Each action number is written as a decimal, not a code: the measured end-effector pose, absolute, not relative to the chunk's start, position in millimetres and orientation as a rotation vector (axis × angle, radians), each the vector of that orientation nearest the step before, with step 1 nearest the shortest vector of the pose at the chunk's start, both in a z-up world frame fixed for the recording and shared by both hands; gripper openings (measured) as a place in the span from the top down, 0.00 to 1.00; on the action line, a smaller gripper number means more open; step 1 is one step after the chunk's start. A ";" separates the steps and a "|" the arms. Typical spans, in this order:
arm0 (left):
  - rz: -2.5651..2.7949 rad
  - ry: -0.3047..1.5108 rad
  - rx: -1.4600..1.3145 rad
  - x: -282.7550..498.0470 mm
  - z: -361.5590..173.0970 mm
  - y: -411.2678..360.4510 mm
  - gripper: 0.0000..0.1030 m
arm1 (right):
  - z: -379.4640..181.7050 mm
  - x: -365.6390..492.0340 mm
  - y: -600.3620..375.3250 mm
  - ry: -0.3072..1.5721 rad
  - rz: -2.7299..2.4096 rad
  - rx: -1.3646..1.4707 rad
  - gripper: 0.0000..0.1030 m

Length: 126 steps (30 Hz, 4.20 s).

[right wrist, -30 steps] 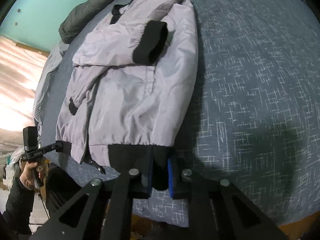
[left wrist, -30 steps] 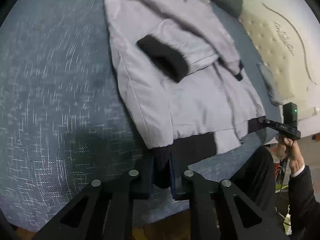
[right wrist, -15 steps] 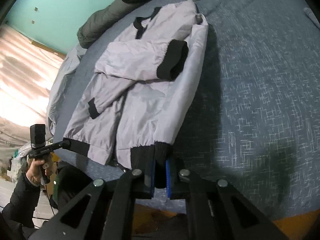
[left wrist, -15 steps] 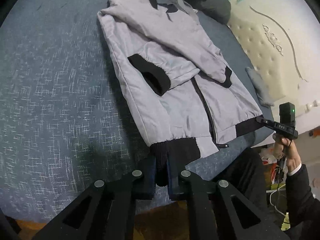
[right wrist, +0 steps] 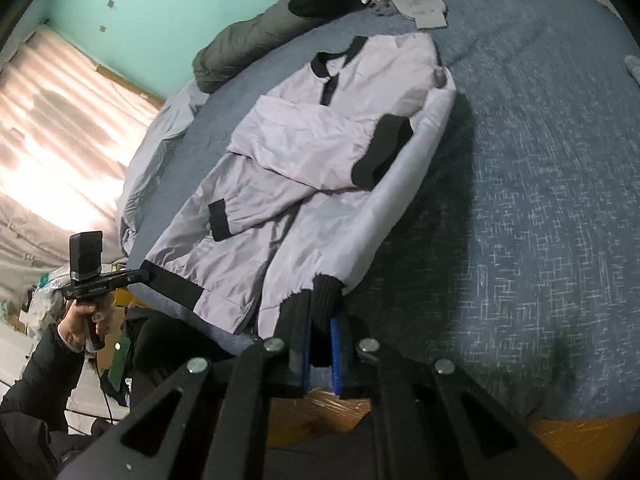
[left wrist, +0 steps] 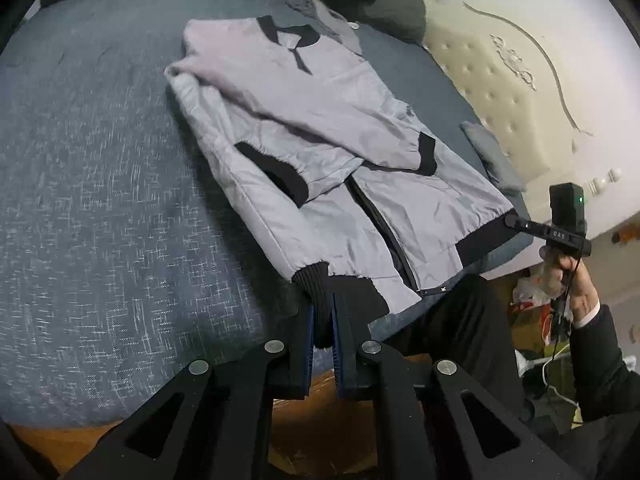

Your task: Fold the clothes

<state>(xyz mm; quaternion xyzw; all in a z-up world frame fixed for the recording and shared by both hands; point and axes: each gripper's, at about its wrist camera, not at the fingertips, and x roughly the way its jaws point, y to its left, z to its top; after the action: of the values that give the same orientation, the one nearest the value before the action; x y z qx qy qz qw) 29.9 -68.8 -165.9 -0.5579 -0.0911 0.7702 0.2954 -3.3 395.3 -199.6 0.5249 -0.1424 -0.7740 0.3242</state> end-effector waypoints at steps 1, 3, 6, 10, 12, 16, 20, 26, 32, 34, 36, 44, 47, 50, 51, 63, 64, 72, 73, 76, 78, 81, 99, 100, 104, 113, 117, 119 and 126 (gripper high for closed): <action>2.047 -0.235 -1.479 29.6 -162.6 -71.2 0.92 | -196.5 -1.3 396.4 -0.374 -2.031 1.366 0.93; 2.043 -0.220 -1.471 28.7 -156.7 -71.2 0.92 | -190.4 1.1 398.3 -0.376 -2.032 1.348 0.93; 2.046 -0.194 -1.458 28.3 -148.9 -70.0 0.92 | -181.9 3.2 399.4 -0.364 -2.035 1.322 0.93; 2.061 -0.167 -1.438 28.8 -144.2 -68.4 0.92 | -172.6 4.9 402.1 -0.350 -2.041 1.289 0.93; 2.070 -0.157 -1.435 29.2 -144.5 -67.7 0.92 | -168.7 6.0 403.3 -0.340 -2.041 1.275 0.93; 2.065 -0.152 -1.430 31.6 -143.4 -71.5 0.92 | -163.0 7.4 406.5 -0.327 -2.042 1.254 0.93; 2.071 -0.134 -1.407 39.8 -133.9 -72.6 0.93 | -153.7 14.1 406.6 -0.301 -2.048 1.227 0.93; 2.087 -0.136 -1.400 36.2 -134.8 -68.7 1.00 | -150.1 12.6 405.8 -0.289 -2.057 1.214 0.99; 2.080 -0.146 -1.466 26.1 -165.5 -67.3 1.00 | -177.5 -8.5 416.2 -0.305 -2.097 1.320 0.98; 2.089 -0.167 -1.498 19.5 -176.7 -74.6 1.00 | -190.5 -16.1 421.7 -0.317 -2.105 1.375 0.98; 2.098 -0.204 -1.547 8.7 -192.2 -83.2 1.00 | -206.4 -23.5 425.8 -0.319 -2.117 1.438 0.96; 2.069 -0.297 -1.708 -11.7 -242.9 -103.4 0.85 | -267.2 -34.9 438.0 -0.365 -2.091 1.617 0.58; 2.055 -0.325 -1.760 -18.3 -259.6 -105.6 0.78 | -276.9 -38.9 438.9 -0.367 -2.089 1.637 0.58; 2.033 -0.371 -1.780 -23.2 -270.1 -105.7 0.76 | -282.9 -40.9 439.1 -0.369 -2.082 1.649 0.58; 2.032 -0.373 -1.783 -24.7 -272.5 -105.4 0.74 | -285.1 -41.0 438.0 -0.362 -2.080 1.655 0.58; 2.026 -0.480 -1.845 -29.1 -301.5 -96.6 0.58 | -308.4 -39.7 444.5 -0.380 -2.010 1.730 0.52; 2.017 -0.486 -1.844 -29.2 -303.0 -95.2 0.58 | -308.9 -39.4 444.7 -0.387 -2.003 1.729 0.52; 1.978 -0.506 -1.848 -24.5 -311.2 -85.7 0.58 | -310.9 -40.6 437.8 -0.395 -1.952 1.715 0.52; 1.976 -0.502 -1.849 -23.6 -312.5 -83.6 0.58 | -311.0 -41.1 436.1 -0.393 -1.949 1.714 0.52; 1.990 -0.455 -1.847 -21.9 -313.6 -77.0 0.59 | -313.1 -45.9 431.4 -0.396 -1.943 1.726 0.52; 1.992 -0.451 -1.835 -20.8 -312.7 -72.7 0.65 | -314.3 -48.9 428.2 -0.403 -1.936 1.727 0.52; 1.994 -0.428 -1.815 -18.7 -308.8 -66.6 0.77 | -315.6 -51.2 424.8 -0.415 -1.925 1.724 0.66; 2.051 -0.340 -1.663 -31.5 -257.0 -44.4 0.95 | -269.6 -55.6 416.4 -0.391 -1.948 1.573 0.96; 2.052 -0.338 -1.658 -30.0 -255.0 -44.5 0.95 | -265.8 -55.0 415.1 -0.387 -1.947 1.565 0.96; 2.059 -0.336 -1.634 -28.0 -246.2 -42.4 0.96 | -248.7 -51.7 414.2 -0.382 -1.941 1.527 0.97; 2.036 -0.257 -1.613 -14.1 -222.6 -37.7 0.96 | -217.1 -41.0 410.3 -0.358 -1.905 1.457 0.97; 2.019 -0.235 -1.596 -7.9 -211.1 -33.9 0.96 | -207.4 -31.8 406.3 -0.331 -1.885 1.434 0.97; 2.013 -0.247 -1.592 -6.2 -206.1 -35.4 0.96 | -202.8 -27.9 404.9 -0.322 -1.877 1.424 0.97; 2.001 -0.282 -1.561 -20.9 -195.4 -41.3 0.96 | -191.6 -36.3 401.6 -0.337 -1.865 1.371 0.97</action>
<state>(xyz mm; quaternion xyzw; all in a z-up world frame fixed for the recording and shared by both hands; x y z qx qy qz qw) -20.9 -41.3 -195.4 -0.5851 -0.1057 0.7500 0.2898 -36.3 401.6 -191.6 0.5394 -0.1327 -0.7340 0.3908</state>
